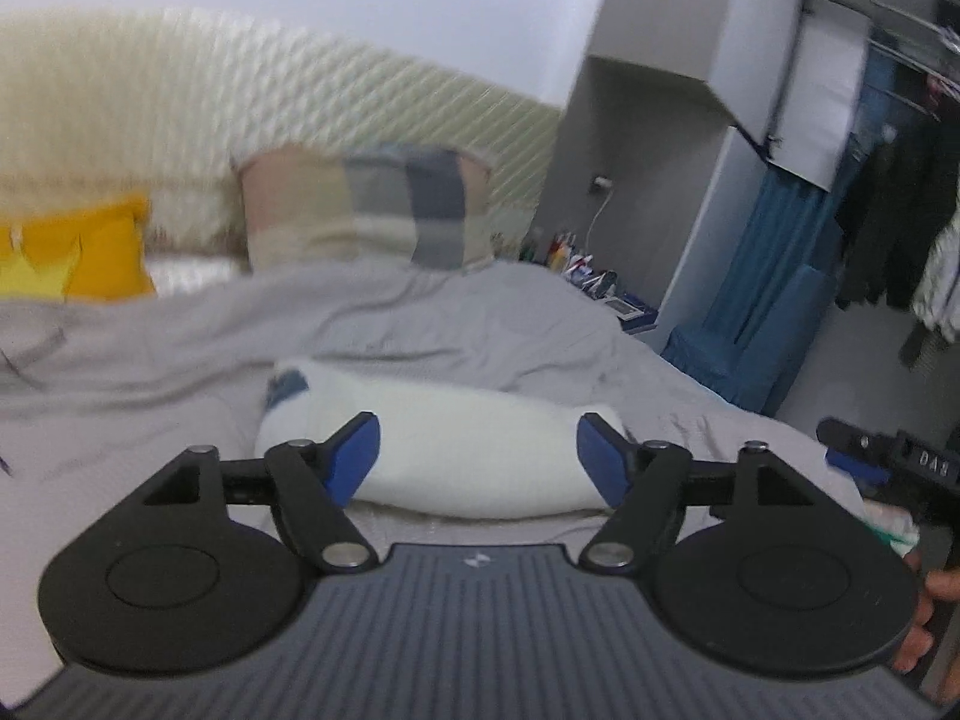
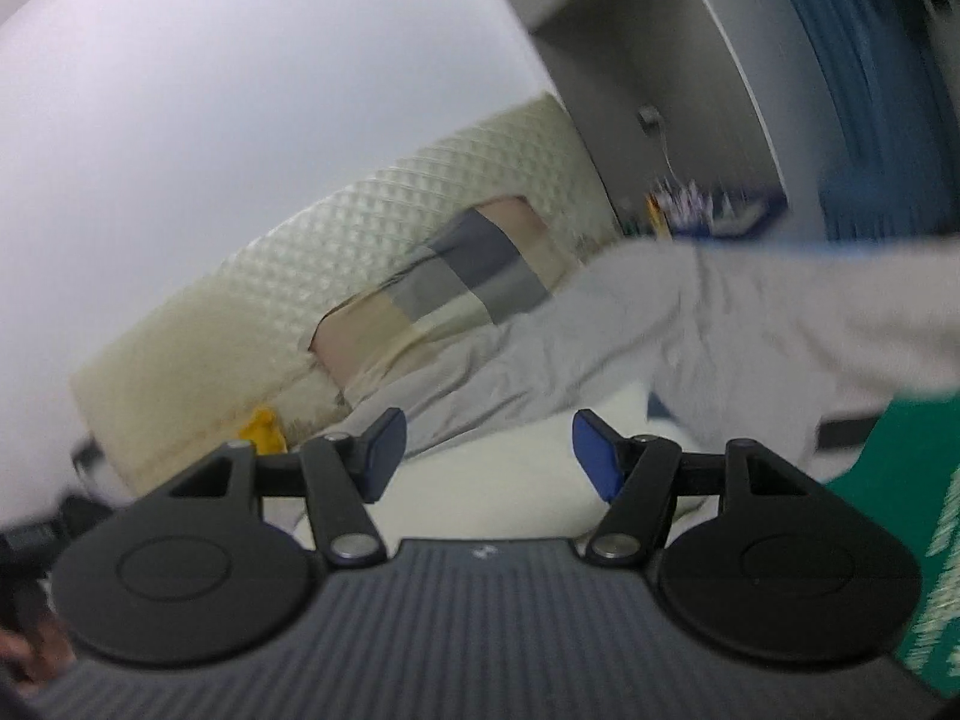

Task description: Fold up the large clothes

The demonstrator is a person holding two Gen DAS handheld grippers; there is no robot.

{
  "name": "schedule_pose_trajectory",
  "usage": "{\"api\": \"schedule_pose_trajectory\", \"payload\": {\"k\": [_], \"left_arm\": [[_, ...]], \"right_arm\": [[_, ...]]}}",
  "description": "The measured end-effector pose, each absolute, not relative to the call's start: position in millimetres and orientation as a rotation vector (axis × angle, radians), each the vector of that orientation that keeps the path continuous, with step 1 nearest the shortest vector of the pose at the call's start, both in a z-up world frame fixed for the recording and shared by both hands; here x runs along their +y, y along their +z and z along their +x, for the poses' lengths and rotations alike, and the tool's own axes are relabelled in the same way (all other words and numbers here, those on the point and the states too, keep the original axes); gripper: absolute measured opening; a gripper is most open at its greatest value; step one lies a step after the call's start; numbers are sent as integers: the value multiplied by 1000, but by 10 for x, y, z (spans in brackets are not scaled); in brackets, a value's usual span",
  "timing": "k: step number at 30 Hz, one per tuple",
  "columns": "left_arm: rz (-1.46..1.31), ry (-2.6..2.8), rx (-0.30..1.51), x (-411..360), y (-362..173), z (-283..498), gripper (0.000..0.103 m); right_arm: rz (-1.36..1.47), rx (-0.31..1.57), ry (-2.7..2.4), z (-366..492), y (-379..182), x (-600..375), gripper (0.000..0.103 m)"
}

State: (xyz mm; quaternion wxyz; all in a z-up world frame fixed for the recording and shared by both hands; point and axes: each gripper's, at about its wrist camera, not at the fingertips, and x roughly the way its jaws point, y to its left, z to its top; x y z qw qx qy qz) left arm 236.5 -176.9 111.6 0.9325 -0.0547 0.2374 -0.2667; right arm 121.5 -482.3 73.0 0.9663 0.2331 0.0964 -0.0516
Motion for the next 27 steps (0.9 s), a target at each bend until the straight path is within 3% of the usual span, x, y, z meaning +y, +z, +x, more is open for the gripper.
{"api": "schedule_pose_trajectory", "payload": {"k": [6, 13, 27], "left_arm": [[-15, -548, 425, -1727, 1443, 1256, 83], [32, -531, 399, -1600, 1445, 249, 93], [54, -441, 419, -1448, 928, -445, 100]], "right_arm": [[366, 162, -60, 474, 1049, -4468, 65], [300, 179, -25, -62, 1019, -4087, 65], [218, 257, 9, -405, 543, -3606, 65]]}}
